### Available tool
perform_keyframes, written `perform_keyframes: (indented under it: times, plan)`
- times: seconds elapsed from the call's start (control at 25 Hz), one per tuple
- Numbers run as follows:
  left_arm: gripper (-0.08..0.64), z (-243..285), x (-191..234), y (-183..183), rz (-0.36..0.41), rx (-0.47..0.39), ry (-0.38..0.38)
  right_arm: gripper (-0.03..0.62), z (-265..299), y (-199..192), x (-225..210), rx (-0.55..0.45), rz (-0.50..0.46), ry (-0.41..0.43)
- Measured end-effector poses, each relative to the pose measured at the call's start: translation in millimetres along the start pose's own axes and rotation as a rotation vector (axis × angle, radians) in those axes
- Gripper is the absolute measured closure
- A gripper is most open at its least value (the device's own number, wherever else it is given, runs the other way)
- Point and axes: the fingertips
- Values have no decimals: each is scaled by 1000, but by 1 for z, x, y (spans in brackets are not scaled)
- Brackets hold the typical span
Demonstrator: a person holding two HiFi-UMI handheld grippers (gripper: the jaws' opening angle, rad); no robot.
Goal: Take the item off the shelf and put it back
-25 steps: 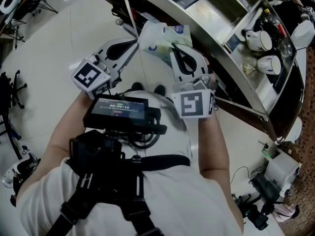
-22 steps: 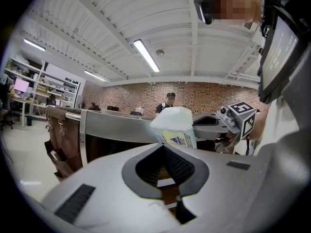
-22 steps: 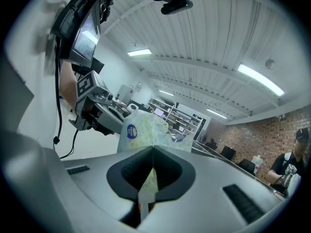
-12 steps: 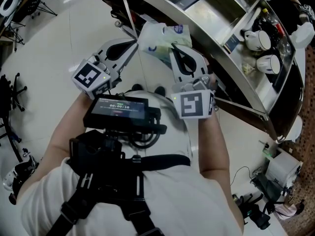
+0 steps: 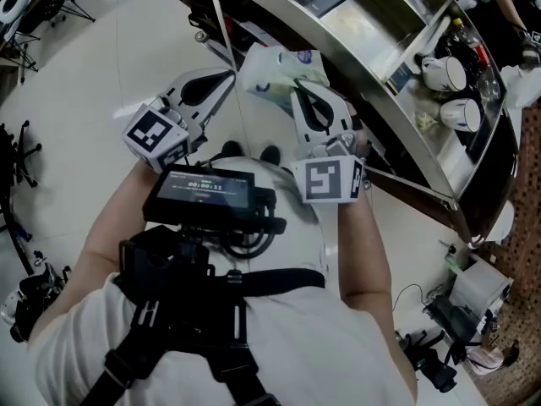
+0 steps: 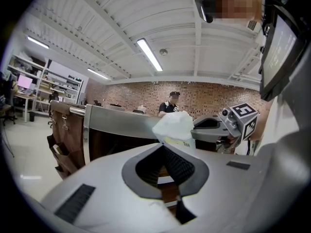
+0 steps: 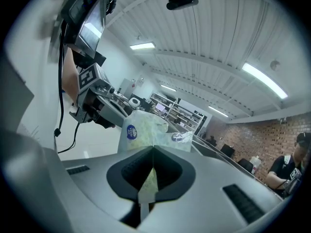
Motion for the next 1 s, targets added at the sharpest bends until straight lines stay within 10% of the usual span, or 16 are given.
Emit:
perform_keyframes:
  times: [1.0]
  plan:
    - [560,7,-11,-77,-121,29,20,584,47,-132,35,299,-249,84]
Point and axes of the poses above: the fingertips, and each gripper's own axes: z forward along the fingers, x to its left, y out of its top, and after that the axes turned 15 degrees about -y, right-handed
